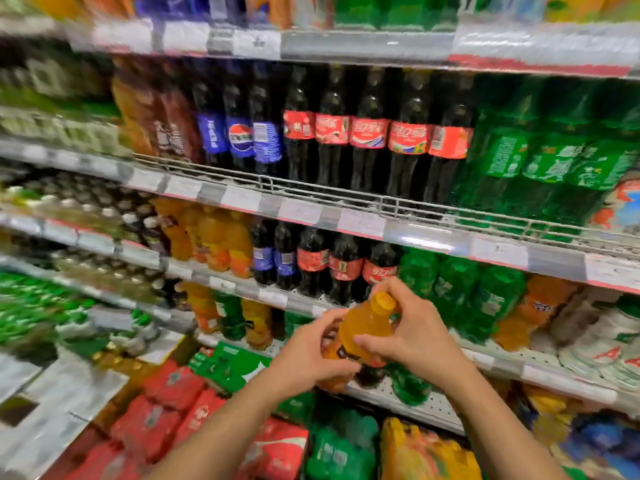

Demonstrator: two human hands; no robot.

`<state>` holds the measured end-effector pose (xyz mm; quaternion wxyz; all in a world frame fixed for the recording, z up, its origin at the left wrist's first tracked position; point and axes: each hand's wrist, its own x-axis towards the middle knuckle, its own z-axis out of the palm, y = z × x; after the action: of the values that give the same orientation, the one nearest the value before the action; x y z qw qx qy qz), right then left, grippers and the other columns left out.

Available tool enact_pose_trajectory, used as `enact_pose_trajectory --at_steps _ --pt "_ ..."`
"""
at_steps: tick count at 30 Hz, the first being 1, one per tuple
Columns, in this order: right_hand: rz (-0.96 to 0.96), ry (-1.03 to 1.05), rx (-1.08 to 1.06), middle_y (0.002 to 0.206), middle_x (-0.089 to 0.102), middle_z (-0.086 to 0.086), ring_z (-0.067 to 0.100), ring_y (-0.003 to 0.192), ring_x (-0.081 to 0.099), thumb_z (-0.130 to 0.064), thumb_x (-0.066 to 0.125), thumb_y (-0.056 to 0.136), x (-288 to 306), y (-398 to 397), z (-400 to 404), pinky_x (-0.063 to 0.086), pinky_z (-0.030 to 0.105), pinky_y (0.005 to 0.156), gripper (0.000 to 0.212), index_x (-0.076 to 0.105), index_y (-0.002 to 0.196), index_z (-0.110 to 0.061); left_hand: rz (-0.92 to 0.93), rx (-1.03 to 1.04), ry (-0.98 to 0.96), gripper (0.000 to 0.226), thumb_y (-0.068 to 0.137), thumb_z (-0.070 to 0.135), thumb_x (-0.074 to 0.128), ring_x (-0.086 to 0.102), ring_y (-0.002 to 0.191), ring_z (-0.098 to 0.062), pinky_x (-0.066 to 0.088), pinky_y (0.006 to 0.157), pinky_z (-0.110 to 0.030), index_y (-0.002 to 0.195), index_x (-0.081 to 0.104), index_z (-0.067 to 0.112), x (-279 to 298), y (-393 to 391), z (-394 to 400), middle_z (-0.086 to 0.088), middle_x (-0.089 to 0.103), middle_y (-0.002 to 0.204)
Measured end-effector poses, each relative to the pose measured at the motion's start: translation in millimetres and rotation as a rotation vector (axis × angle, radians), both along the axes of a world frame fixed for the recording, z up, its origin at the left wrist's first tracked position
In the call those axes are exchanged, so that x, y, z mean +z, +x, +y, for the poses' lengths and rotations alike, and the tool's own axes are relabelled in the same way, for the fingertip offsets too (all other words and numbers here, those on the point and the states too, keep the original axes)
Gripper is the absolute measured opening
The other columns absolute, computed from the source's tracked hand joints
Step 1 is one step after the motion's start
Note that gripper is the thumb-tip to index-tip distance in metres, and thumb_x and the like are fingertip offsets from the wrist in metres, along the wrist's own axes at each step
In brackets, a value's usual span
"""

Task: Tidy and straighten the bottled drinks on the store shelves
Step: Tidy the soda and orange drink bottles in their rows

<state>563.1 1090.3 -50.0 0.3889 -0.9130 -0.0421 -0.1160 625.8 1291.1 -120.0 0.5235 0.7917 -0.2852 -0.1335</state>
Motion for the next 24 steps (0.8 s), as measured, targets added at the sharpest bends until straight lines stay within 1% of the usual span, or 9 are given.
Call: enact_pose_trajectory --at_steps 3,5,9,12,15,18,20,22,24 --pt "0.002 -0.005 0.061 0.078 0.063 -0.011 0.009 0.060 0.056 -0.040 0.092 0.065 1 38 66 0.048 0.035 0.059 0.057 0.051 0.104 -0.032 -0.014 0.045 -0.004 0.067 0.075 0.027 0.088 0.066 0.107 -0.001 0.052 0.088 -0.022 0.128 0.053 0.050 -2 30 66 0.024 0.067 0.118" --pt "0.031 -0.004 0.107 0.084 0.066 -0.012 0.008 0.064 0.060 -0.041 0.092 0.068 2 66 111 0.050 0.032 0.060 0.057 0.052 0.108 -0.033 0.008 0.075 -0.020 0.065 0.076 0.029 0.088 0.066 0.107 -0.001 0.054 0.090 -0.025 0.126 0.053 0.050 -2 51 113 0.024 0.067 0.118" --pt "0.093 0.005 0.234 0.100 0.070 -0.014 0.015 0.069 0.069 -0.049 0.085 0.078 10 120 200 0.058 0.042 0.070 0.052 0.053 0.119 -0.043 0.030 0.134 -0.054 0.059 0.082 0.028 0.084 0.068 0.104 -0.003 0.056 0.091 -0.031 0.130 0.053 0.043 2 86 206 0.017 0.070 0.117" --pt "0.160 0.015 0.260 0.116 0.069 -0.022 0.012 0.090 0.072 -0.064 0.074 0.084 15 163 250 0.059 0.038 0.083 0.047 0.053 0.123 -0.050 0.077 0.213 -0.099 0.061 0.083 0.028 0.084 0.066 0.110 -0.005 0.054 0.095 -0.032 0.132 0.050 0.046 -2 110 272 0.017 0.068 0.120" --pt "0.169 -0.028 0.215 0.122 0.068 -0.018 0.009 0.104 0.069 -0.077 0.061 0.085 9 212 287 0.057 0.043 0.092 0.050 0.057 0.123 -0.045 0.091 0.343 -0.132 0.062 0.079 0.034 0.086 0.066 0.112 -0.006 0.053 0.098 -0.039 0.128 0.051 0.049 -10 126 328 0.019 0.068 0.119" --pt "0.189 -0.210 0.156 0.136 0.065 -0.005 0.015 0.110 0.065 -0.059 0.065 0.091 -1 262 323 0.053 0.040 0.097 0.056 0.056 0.137 -0.028 0.094 0.473 -0.172 0.061 0.077 0.030 0.088 0.067 0.108 -0.005 0.055 0.097 -0.040 0.122 0.054 0.054 -17 136 376 0.022 0.069 0.115" --pt "0.174 -0.302 0.142 0.141 0.060 0.002 0.022 0.114 0.064 -0.049 0.066 0.093 -4 291 347 0.052 0.040 0.096 0.056 0.054 0.141 -0.022 0.106 0.545 -0.199 0.064 0.071 0.040 0.091 0.068 0.107 -0.005 0.056 0.094 -0.038 0.120 0.054 0.059 -20 141 403 0.023 0.069 0.115" --pt "0.147 -0.304 0.118 0.140 0.057 0.008 0.026 0.114 0.062 -0.038 0.068 0.092 -3 318 368 0.051 0.042 0.097 0.055 0.053 0.140 -0.014 0.116 0.593 -0.231 0.068 0.065 0.048 0.091 0.069 0.106 -0.007 0.057 0.092 -0.040 0.122 0.055 0.052 -24 146 424 0.020 0.071 0.115" --pt "0.112 -0.294 0.090 0.139 0.057 0.012 0.029 0.115 0.061 -0.031 0.069 0.092 -1 343 386 0.051 0.044 0.098 0.056 0.051 0.140 -0.009 0.129 0.630 -0.256 0.070 0.059 0.054 0.091 0.070 0.107 -0.012 0.057 0.092 -0.044 0.121 0.058 0.053 -29 149 440 0.014 0.072 0.117"
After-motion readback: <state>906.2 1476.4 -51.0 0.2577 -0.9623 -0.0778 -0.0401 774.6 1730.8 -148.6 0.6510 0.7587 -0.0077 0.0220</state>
